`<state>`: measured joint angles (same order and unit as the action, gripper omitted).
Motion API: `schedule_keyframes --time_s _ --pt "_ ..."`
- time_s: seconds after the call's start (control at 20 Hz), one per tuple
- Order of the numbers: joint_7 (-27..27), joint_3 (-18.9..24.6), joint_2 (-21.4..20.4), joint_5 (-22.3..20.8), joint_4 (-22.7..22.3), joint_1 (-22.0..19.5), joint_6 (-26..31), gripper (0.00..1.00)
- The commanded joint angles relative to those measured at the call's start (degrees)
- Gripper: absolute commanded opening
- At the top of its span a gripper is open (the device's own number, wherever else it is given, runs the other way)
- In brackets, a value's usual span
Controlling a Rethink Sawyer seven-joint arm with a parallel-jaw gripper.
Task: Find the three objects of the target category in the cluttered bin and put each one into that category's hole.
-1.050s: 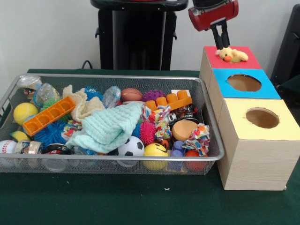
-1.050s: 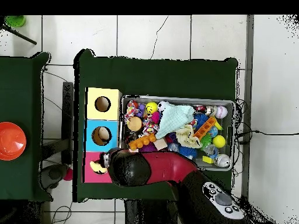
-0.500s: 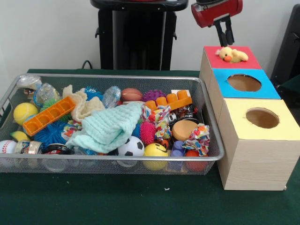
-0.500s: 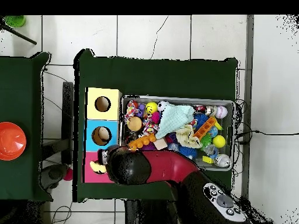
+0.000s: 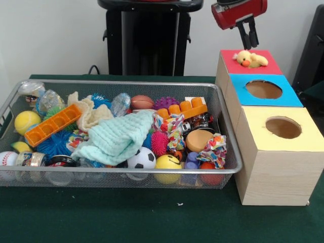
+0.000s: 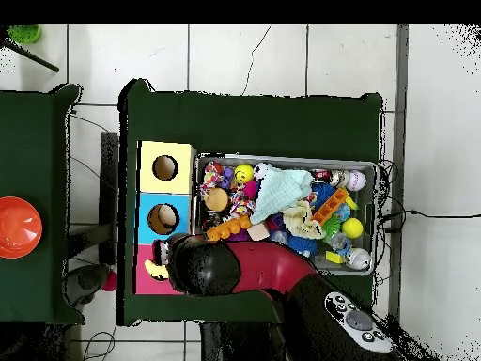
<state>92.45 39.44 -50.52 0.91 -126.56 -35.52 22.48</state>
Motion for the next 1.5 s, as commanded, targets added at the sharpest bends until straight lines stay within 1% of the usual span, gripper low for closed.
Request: schedule_keyframes --time_s 0.05,0.3,0.65,1.0,1.2,1.5 --pt "5.89 0.68 4.34 0.42 -3.08 0.62 2.39 0.0" --pt "4.5 -2.71 6.2 -3.15 -1.32 2.55 1.76 0.0" --pt "4.33 -4.78 9.04 -4.6 0.18 3.78 0.23 0.0" --pt "3.75 -9.27 13.55 -8.65 3.83 6.84 -0.93 0.0" --pt "3.4 -10.28 14.71 -9.95 5.23 7.48 -0.68 0.0" --pt "3.68 -10.96 15.75 -10.63 5.76 7.71 -0.81 0.0"
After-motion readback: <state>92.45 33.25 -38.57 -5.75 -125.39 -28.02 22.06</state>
